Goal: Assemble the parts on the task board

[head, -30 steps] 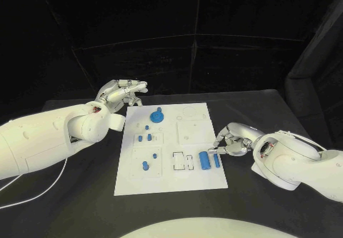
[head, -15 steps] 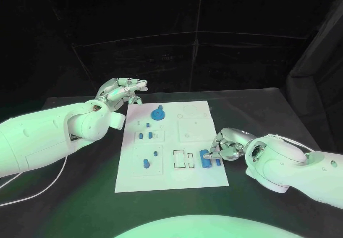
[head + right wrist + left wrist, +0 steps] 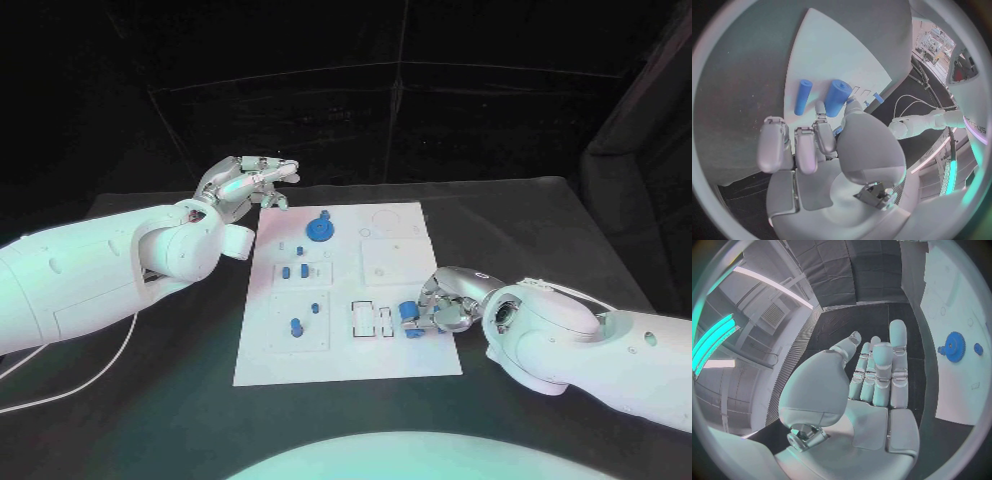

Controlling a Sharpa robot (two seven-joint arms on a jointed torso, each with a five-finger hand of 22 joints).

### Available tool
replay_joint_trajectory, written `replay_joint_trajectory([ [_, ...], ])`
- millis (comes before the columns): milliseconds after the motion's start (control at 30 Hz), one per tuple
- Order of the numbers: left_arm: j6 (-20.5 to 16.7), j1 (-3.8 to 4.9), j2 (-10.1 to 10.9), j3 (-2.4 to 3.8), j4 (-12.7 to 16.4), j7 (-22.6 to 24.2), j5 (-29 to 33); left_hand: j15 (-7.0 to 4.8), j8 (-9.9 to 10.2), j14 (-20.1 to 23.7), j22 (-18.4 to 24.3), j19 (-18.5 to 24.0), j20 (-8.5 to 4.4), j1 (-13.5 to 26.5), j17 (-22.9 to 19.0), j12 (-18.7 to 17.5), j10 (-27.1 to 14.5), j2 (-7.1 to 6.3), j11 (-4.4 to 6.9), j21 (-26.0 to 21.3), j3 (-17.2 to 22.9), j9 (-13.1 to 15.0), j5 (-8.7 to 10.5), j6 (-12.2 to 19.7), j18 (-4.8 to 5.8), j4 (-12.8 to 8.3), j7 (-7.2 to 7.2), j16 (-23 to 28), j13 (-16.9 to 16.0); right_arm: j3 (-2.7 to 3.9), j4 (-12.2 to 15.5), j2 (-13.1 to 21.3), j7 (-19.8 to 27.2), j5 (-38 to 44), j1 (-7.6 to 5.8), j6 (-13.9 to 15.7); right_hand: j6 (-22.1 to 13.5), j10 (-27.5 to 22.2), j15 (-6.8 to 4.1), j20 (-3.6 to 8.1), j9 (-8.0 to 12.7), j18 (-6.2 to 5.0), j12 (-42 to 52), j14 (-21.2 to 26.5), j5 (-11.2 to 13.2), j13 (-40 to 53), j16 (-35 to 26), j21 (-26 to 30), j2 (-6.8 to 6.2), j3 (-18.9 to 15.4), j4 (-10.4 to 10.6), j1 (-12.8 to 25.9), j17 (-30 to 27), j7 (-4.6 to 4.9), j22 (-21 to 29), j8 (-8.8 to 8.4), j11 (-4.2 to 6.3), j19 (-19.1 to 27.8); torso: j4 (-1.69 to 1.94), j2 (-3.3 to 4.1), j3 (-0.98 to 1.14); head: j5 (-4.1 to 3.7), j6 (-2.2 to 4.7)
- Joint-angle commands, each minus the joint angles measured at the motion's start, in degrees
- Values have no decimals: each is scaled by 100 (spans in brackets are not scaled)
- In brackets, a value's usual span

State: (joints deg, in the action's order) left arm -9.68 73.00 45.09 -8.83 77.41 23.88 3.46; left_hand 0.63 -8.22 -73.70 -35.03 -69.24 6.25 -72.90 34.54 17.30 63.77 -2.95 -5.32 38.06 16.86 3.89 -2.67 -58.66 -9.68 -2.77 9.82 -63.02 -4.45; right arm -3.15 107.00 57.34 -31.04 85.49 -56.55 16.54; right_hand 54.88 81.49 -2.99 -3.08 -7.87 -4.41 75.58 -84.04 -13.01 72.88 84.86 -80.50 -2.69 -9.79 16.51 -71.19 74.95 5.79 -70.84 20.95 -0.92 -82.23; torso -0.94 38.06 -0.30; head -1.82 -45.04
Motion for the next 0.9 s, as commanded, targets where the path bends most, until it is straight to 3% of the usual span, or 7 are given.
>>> replay_joint_trajectory([
  [33,66,7,5,4,14,16,14,-6,6,32,10,-18,11,-17,-5,21,-41,32,-6,-33,-29,1,-10,34,-78,-16,-6,26,-9,-7,-46,-45,-155,200,15,-208,-46,47,-14,8,2,68,27,-399,-47,14,31,-31,24,-26,-5,-70,403,-11,-15,35,-6,-49,5,-1,-4,0,5],
  [300,71,6,10,3,15,13,14,-6,8,34,12,-19,10,-24,-12,22,-47,34,-7,-36,-32,0,-10,39,-78,-18,-3,27,-8,-7,-134,-200,-293,306,78,-249,-66,38,-10,1,-7,71,33,-395,-201,68,43,-45,95,-48,-74,-318,428,-9,-41,114,-7,-45,15,-4,-5,-20,27],
  [500,74,5,21,2,20,9,14,-6,8,34,12,-19,10,-24,-12,22,-47,34,-7,-36,-32,0,-10,39,-78,-18,-3,27,-8,-6,-121,-217,-352,365,101,-47,-29,47,-15,2,-16,71,40,-395,-726,121,53,-53,184,-38,-181,-577,453,-15,-54,189,0,-42,0,0,-7,12,30],
  [567,75,4,28,2,22,8,14,-6,8,34,12,-19,10,-24,-12,22,-47,34,-7,-36,-32,0,-10,39,-78,-18,-3,27,-8,-6,-75,-171,-326,235,105,172,-7,54,-19,4,-18,71,46,-394,-885,135,52,-53,191,-51,-178,-587,452,-21,-53,201,5,-41,-6,1,-6,29,26],
  [700,69,2,30,1,19,13,14,-6,8,34,12,-19,10,-24,-12,22,-47,34,-7,-36,-32,0,-10,39,-78,-18,-3,27,-8,-4,50,-52,-220,-119,107,591,74,70,-38,21,-20,74,38,-398,-1512,157,63,-66,227,-89,-106,-581,481,-50,-77,211,32,-49,-4,-2,-6,31,30],
  [800,68,1,27,0,20,19,14,-6,8,34,12,-19,10,-24,-12,22,-47,34,-7,-36,-32,0,-10,39,-78,-18,-3,27,-8,-3,179,38,-85,-429,106,980,207,74,-71,42,-41,71,12,-391,-1850,152,50,-63,260,-77,-86,-640,458,-103,-72,243,76,-46,11,4,-19,19,26],
  [900,69,0,18,0,15,22,14,-6,8,34,12,-19,10,-24,-12,22,-47,34,-7,-36,-32,0,-10,39,-78,-18,-3,27,-8,-2,319,101,65,-754,105,1300,288,105,-98,70,-50,74,28,-397,-2019,188,61,-72,269,-83,-49,-652,487,-135,-89,236,107,-54,19,-1,-17,36,25],
])
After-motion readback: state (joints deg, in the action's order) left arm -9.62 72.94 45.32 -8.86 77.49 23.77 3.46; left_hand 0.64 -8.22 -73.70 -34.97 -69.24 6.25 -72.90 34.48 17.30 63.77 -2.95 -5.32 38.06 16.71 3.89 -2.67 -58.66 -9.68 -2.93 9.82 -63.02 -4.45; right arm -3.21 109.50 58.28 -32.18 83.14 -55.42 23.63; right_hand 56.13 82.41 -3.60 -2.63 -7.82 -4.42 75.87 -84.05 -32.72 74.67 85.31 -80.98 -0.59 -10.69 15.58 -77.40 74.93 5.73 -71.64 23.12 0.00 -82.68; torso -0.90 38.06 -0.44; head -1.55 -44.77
